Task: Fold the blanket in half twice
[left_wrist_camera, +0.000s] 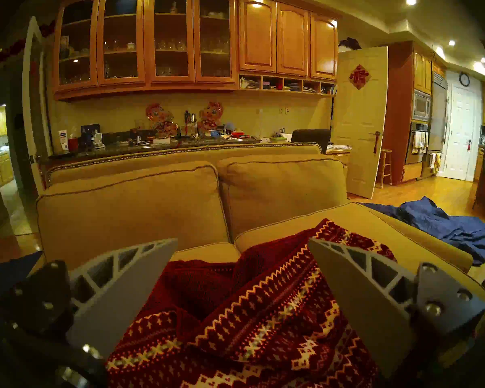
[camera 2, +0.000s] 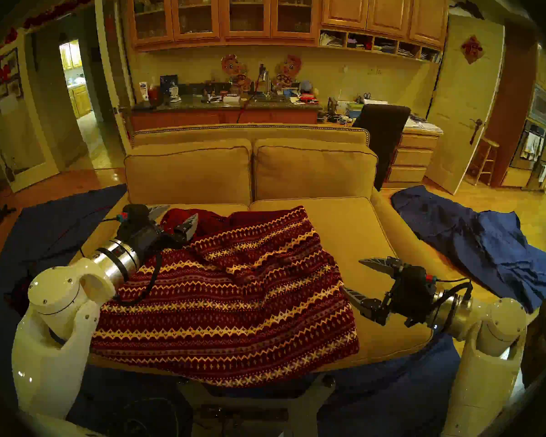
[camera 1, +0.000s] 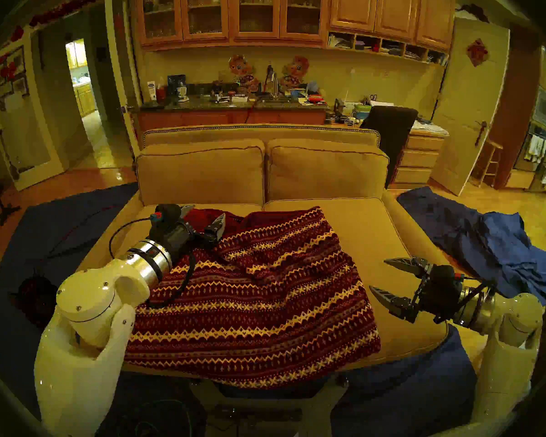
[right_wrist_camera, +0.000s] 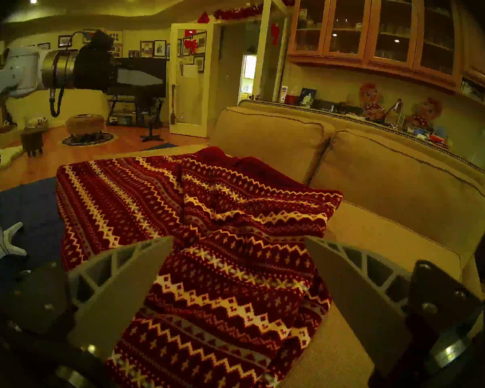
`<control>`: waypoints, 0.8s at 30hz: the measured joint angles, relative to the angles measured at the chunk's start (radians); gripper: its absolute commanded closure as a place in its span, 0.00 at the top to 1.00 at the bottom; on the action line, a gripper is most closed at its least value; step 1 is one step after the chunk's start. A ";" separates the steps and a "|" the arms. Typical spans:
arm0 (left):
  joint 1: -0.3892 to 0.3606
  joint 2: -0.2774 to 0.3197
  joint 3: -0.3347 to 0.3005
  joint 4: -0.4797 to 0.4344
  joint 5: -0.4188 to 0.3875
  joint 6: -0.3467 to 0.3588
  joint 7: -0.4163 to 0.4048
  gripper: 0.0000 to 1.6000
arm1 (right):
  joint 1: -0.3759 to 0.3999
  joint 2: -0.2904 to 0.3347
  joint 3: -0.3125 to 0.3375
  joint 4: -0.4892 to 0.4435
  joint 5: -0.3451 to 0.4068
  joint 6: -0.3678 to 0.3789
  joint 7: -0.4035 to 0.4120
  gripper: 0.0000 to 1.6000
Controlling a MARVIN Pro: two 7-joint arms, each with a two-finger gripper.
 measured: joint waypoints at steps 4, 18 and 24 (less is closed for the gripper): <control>0.036 -0.019 -0.007 -0.054 0.008 0.034 0.040 1.00 | -0.001 0.001 -0.001 0.000 0.000 0.000 0.000 1.00; 0.217 -0.105 -0.034 -0.095 0.024 0.003 0.107 1.00 | -0.002 0.002 -0.003 0.000 0.000 0.001 0.000 1.00; 0.298 -0.124 -0.071 -0.096 0.035 -0.070 0.102 1.00 | -0.002 0.003 -0.003 0.000 0.001 0.001 0.000 1.00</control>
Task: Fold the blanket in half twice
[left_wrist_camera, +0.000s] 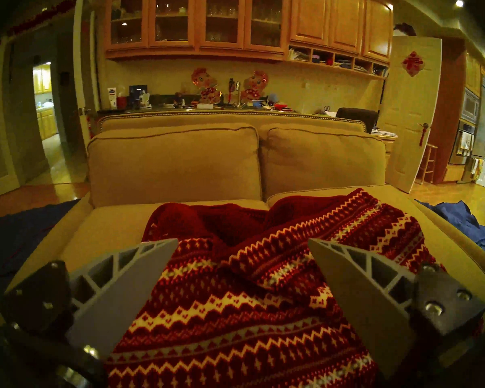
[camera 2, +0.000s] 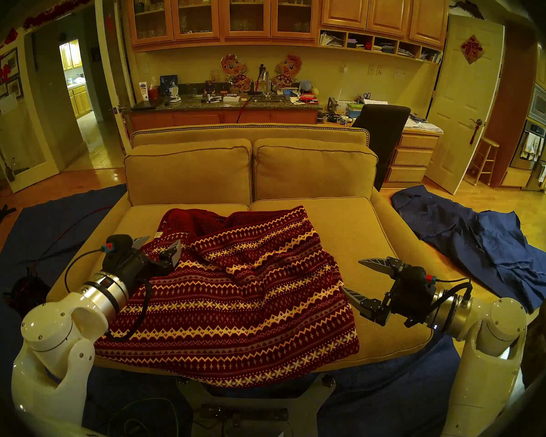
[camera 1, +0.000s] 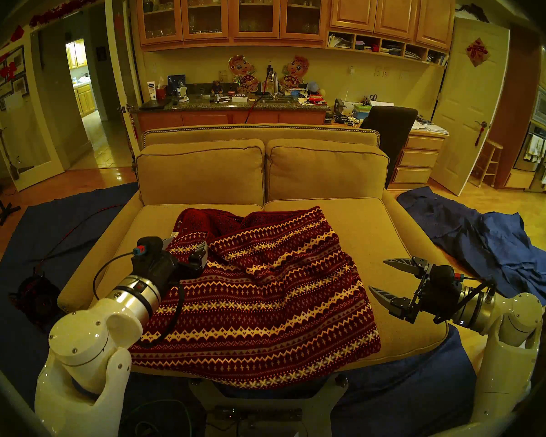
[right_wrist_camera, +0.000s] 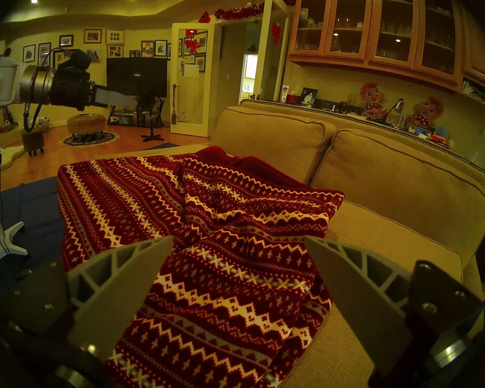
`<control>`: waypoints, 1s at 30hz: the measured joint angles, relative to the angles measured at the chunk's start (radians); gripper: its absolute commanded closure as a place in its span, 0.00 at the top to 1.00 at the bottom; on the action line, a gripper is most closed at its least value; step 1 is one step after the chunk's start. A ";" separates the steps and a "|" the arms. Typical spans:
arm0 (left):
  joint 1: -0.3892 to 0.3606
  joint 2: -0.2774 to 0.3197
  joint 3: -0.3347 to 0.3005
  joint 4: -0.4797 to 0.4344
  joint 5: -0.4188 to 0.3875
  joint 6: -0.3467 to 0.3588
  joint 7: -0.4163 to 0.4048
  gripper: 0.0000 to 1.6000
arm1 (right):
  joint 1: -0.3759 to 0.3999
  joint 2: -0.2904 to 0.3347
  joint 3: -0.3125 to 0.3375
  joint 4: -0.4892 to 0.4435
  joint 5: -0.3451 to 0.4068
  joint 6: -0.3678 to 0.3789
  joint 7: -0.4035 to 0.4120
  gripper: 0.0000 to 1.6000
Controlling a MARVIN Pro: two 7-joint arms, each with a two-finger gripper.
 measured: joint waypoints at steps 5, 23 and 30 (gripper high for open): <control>0.017 0.020 -0.068 0.000 0.002 -0.042 -0.039 1.00 | 0.000 0.000 0.000 0.000 0.000 0.000 0.000 1.00; -0.157 0.208 -0.221 0.084 -0.126 0.023 -0.224 1.00 | 0.000 0.002 0.000 0.000 0.001 0.000 0.000 1.00; -0.231 0.286 -0.177 0.153 -0.191 0.047 -0.256 1.00 | 0.000 0.002 0.000 0.000 0.001 0.000 0.000 1.00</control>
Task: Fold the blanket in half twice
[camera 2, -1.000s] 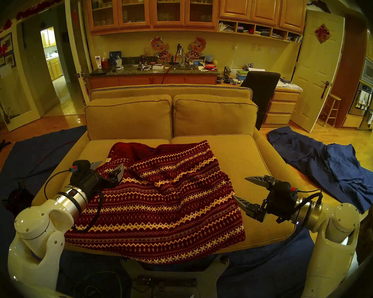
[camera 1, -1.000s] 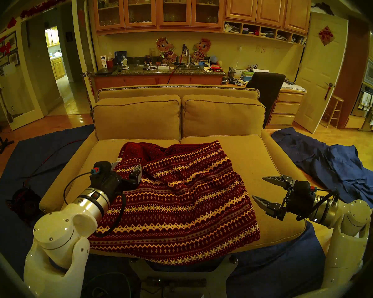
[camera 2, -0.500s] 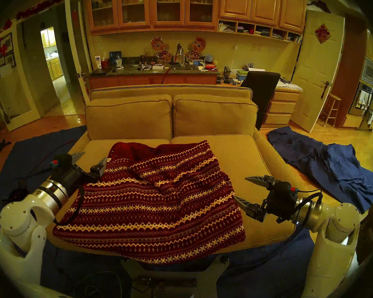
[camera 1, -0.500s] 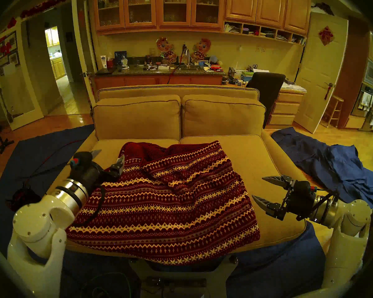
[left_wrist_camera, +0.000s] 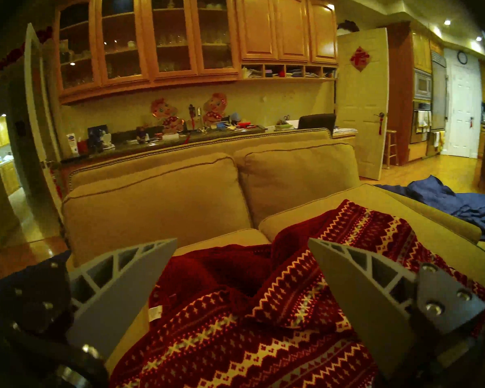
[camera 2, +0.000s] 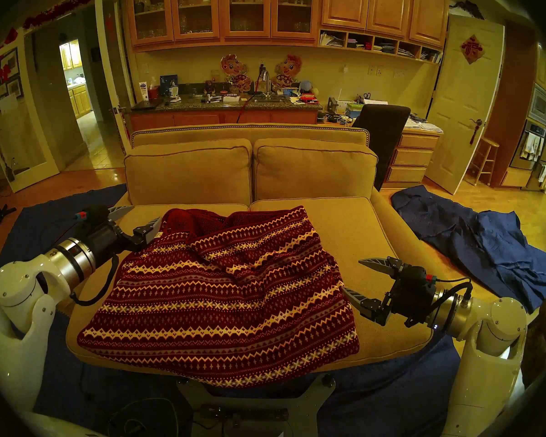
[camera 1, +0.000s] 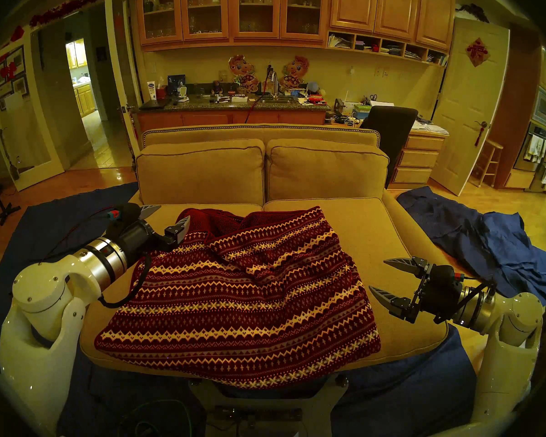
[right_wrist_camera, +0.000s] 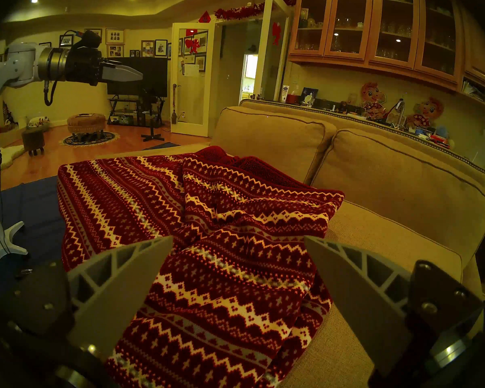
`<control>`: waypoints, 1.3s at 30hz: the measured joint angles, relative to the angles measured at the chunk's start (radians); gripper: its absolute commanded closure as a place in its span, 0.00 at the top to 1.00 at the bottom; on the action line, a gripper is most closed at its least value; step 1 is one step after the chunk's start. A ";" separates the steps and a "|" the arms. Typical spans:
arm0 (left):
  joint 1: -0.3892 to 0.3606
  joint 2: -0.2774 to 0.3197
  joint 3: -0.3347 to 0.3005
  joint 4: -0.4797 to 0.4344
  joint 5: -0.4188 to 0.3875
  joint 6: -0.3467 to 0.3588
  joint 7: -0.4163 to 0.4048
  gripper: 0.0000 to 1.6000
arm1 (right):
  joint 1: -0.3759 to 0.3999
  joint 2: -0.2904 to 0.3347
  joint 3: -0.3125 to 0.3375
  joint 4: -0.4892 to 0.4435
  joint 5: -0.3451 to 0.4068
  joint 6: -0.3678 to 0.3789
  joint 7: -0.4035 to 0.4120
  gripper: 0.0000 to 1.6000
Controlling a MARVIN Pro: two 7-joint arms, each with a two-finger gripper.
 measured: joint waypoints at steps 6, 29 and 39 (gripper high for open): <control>-0.059 0.038 0.028 0.036 -0.026 0.022 -0.018 1.00 | -0.001 0.001 -0.001 0.000 0.000 -0.002 0.000 1.00; -0.136 0.071 0.044 0.054 -0.042 0.041 -0.043 1.00 | 0.064 -0.058 -0.329 0.089 -0.303 0.066 -0.184 1.00; -0.140 0.074 0.044 0.055 -0.042 0.041 -0.046 1.00 | 0.165 -0.037 -0.411 0.176 -0.348 0.146 -0.354 1.00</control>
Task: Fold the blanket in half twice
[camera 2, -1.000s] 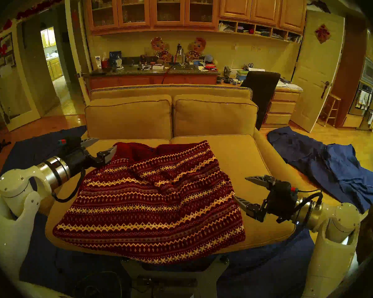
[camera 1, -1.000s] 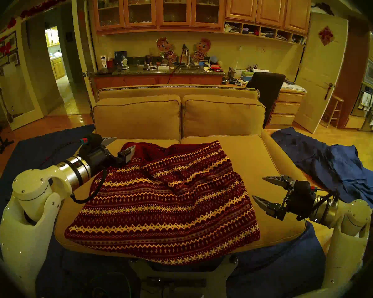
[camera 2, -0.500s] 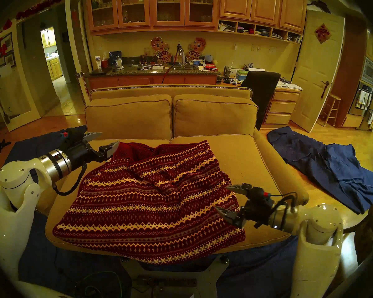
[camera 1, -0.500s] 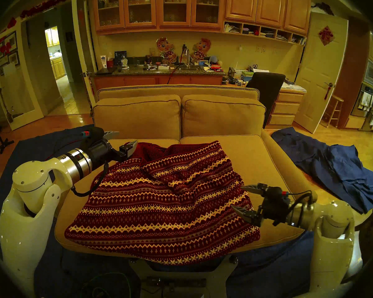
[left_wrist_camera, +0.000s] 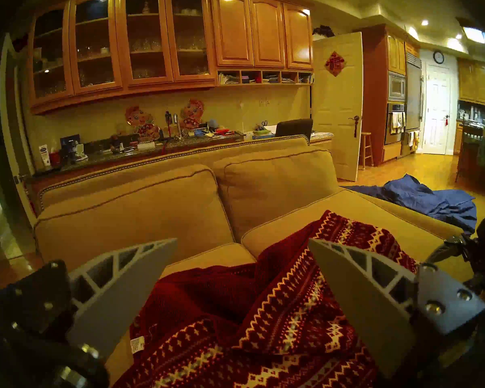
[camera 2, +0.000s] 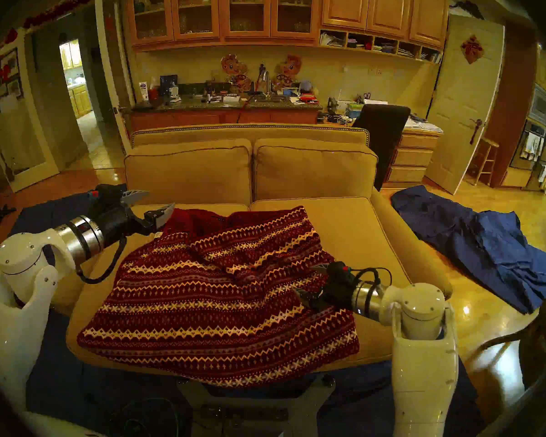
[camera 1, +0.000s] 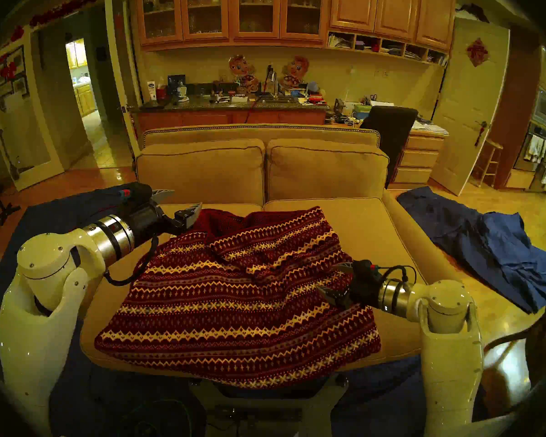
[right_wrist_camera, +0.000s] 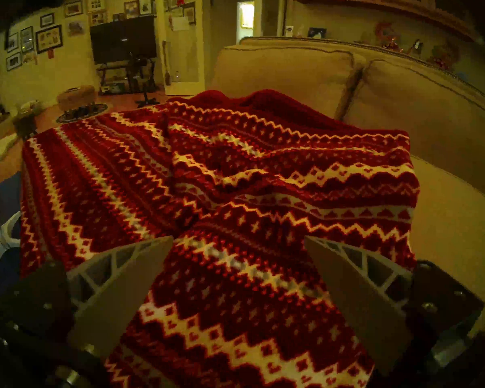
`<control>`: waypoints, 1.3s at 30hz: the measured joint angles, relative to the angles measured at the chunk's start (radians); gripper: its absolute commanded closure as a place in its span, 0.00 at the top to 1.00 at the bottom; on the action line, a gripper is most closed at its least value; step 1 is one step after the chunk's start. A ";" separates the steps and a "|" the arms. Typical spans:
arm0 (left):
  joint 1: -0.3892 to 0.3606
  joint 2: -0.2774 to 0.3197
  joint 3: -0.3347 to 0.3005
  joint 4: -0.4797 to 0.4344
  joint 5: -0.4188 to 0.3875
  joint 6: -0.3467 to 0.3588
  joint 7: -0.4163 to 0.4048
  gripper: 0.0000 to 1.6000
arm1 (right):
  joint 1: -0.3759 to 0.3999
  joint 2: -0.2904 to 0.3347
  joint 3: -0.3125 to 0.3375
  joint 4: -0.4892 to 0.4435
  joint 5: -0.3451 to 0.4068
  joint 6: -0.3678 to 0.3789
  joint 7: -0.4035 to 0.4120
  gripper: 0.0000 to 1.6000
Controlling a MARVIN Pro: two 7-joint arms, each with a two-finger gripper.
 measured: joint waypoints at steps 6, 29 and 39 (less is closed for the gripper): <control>-0.001 0.001 0.000 0.000 0.000 0.000 -0.001 1.00 | 0.061 0.046 -0.001 0.061 -0.001 0.042 -0.050 1.00; -0.004 0.001 0.000 0.000 -0.001 0.000 0.004 1.00 | 0.292 0.209 -0.088 0.406 0.020 0.283 -0.038 1.00; -0.005 0.000 0.000 0.000 -0.002 0.000 0.008 1.00 | 0.385 0.232 -0.149 0.540 0.018 0.338 -0.060 1.00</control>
